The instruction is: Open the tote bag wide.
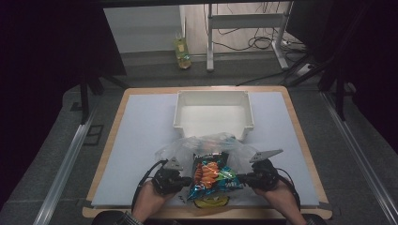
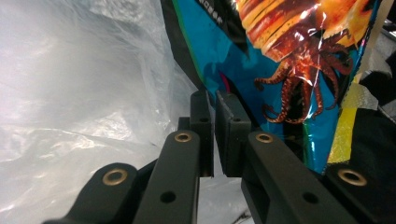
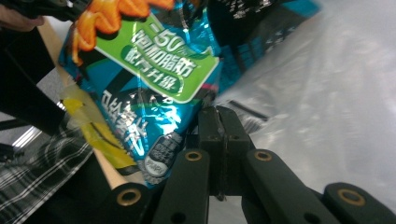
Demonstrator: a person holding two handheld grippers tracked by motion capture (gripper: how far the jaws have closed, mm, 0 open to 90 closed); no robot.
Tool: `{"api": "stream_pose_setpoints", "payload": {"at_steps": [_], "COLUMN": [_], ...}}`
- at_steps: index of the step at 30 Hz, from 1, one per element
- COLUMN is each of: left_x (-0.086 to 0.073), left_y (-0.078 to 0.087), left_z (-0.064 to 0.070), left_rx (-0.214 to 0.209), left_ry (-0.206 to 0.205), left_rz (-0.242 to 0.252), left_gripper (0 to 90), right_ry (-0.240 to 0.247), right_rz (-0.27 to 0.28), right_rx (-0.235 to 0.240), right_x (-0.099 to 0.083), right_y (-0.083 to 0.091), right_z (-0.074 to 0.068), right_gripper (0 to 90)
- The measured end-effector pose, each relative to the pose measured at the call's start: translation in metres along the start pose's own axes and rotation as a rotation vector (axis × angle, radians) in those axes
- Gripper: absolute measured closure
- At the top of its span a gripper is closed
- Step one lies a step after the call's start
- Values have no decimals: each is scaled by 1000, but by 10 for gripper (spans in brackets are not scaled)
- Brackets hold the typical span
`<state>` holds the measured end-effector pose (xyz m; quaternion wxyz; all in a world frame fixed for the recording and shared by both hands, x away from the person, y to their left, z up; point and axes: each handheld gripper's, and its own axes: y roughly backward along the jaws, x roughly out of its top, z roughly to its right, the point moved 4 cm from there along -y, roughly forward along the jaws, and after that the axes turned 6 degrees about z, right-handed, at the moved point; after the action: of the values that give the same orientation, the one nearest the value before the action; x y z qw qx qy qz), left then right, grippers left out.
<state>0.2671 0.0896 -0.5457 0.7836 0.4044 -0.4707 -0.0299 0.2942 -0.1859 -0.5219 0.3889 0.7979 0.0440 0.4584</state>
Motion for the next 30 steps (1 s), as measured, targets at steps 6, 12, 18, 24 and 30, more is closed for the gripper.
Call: {"api": "stream_pose_setpoints", "payload": {"at_steps": [6, 12, 18, 24, 30], "left_x": [-8, -13, 13, 49, 77], "left_y": [5, 13, 30, 40, 14], "left_z": [10, 21, 16, 21, 4], "left_rx": [-57, -77, -14, -26, 55], "left_ry": [26, 5, -45, -100, -125], "left_rz": [-5, -26, 21, 69, 56], "left_gripper": [857, 824, 833, 832, 831], "right_ry": [6, 21, 41, 77, 86], "right_rz": [-10, -34, 14, 59, 58], "right_rx": [35, 52, -4, -9, -17], "right_x": [-10, -24, -3, 32, 58], "right_y": [0, 10, 23, 25, 7], "right_z": [-18, -31, -19, -18, -11], "right_gripper": [890, 887, 887, 887, 888]}}
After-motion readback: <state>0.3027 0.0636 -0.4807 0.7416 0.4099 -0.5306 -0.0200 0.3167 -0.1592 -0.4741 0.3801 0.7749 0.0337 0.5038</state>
